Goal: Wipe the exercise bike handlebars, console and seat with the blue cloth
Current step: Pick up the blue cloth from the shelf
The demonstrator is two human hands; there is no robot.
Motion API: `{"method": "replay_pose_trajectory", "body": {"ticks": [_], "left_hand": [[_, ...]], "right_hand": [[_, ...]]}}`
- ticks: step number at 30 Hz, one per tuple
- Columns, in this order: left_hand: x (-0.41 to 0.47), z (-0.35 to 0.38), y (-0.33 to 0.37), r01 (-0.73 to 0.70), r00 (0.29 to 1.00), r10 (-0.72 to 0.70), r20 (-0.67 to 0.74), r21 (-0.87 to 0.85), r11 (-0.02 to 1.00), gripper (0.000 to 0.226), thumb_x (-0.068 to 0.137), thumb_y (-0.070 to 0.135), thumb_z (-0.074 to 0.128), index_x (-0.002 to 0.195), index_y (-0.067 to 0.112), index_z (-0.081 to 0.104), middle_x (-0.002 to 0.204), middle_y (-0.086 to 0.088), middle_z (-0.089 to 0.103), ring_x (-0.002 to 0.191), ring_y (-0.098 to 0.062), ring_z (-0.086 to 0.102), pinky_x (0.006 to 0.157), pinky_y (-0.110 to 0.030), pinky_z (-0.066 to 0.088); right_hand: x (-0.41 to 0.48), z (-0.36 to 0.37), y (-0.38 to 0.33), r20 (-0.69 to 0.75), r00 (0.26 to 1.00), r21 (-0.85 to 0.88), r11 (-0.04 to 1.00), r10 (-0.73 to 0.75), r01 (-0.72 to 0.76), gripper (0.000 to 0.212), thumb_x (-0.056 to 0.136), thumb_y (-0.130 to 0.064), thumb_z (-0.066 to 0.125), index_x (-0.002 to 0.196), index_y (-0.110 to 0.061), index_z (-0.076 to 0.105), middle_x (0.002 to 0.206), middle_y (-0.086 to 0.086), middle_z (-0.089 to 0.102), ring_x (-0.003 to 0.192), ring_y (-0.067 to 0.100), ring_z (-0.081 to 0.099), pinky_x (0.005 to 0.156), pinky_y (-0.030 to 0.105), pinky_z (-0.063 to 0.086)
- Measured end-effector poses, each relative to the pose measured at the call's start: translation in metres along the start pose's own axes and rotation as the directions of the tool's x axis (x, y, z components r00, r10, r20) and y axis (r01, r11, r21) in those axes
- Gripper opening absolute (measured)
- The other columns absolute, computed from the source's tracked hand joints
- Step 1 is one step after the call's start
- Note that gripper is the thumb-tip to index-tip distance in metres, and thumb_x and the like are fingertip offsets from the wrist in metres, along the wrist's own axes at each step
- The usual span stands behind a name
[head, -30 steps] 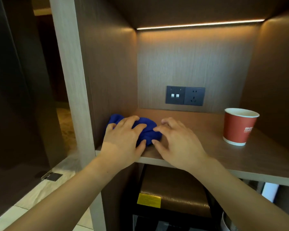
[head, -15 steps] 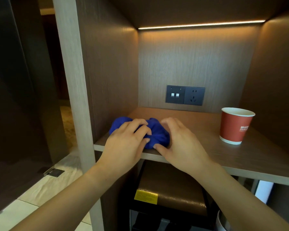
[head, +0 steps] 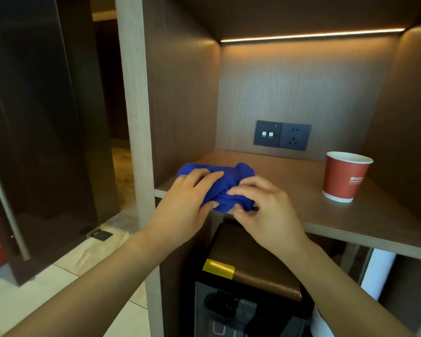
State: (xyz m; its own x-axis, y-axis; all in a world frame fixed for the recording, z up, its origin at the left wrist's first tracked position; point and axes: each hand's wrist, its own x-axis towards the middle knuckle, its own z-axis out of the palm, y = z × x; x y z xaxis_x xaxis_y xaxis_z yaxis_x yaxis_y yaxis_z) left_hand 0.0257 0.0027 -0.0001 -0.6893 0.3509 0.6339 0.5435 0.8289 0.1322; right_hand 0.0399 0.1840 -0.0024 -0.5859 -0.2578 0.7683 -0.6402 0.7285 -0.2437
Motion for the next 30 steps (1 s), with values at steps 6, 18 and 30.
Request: {"method": "replay_pose_trajectory", "body": {"ticks": [6,18,30], "left_hand": [[-0.04,-0.034,-0.007,-0.031,0.991,0.03,-0.128,-0.01,0.999,0.036,0.082,0.001,0.063,0.114,0.016,0.058,0.121,-0.004,0.055,0.107,-0.025,0.052,0.088,-0.028,0.04],[-0.258,-0.184,-0.111,0.229,0.973,-0.227,-0.033,0.182,0.956,0.042,0.064,-0.008,0.066,0.095,0.019,0.063,0.096,0.0,0.056,0.08,-0.023,0.053,0.06,-0.031,0.048],[-0.552,-0.351,-0.172,0.776,0.63,-0.725,-0.277,0.214,0.593,0.047,0.085,0.006,0.05,0.125,0.031,0.054,0.121,0.011,0.052,0.105,-0.014,0.05,0.082,-0.035,0.047]], "right_hand": [[-0.01,0.02,-0.035,-0.013,1.0,0.111,0.994,0.002,0.0,0.046,0.073,-0.024,0.077,0.116,-0.024,0.059,0.115,-0.01,0.052,0.098,0.003,0.052,0.073,0.01,0.047],[-0.031,0.158,-0.252,0.164,0.964,0.426,0.897,-0.209,0.122,0.036,0.065,0.007,0.069,0.094,-0.014,0.062,0.095,-0.011,0.05,0.085,0.01,0.05,0.07,0.012,0.035],[-0.104,0.288,-0.567,0.187,0.77,0.796,0.553,-0.61,0.245,0.042,0.07,0.011,0.06,0.104,-0.014,0.064,0.105,-0.001,0.059,0.096,0.021,0.056,0.084,0.029,0.045]]}}
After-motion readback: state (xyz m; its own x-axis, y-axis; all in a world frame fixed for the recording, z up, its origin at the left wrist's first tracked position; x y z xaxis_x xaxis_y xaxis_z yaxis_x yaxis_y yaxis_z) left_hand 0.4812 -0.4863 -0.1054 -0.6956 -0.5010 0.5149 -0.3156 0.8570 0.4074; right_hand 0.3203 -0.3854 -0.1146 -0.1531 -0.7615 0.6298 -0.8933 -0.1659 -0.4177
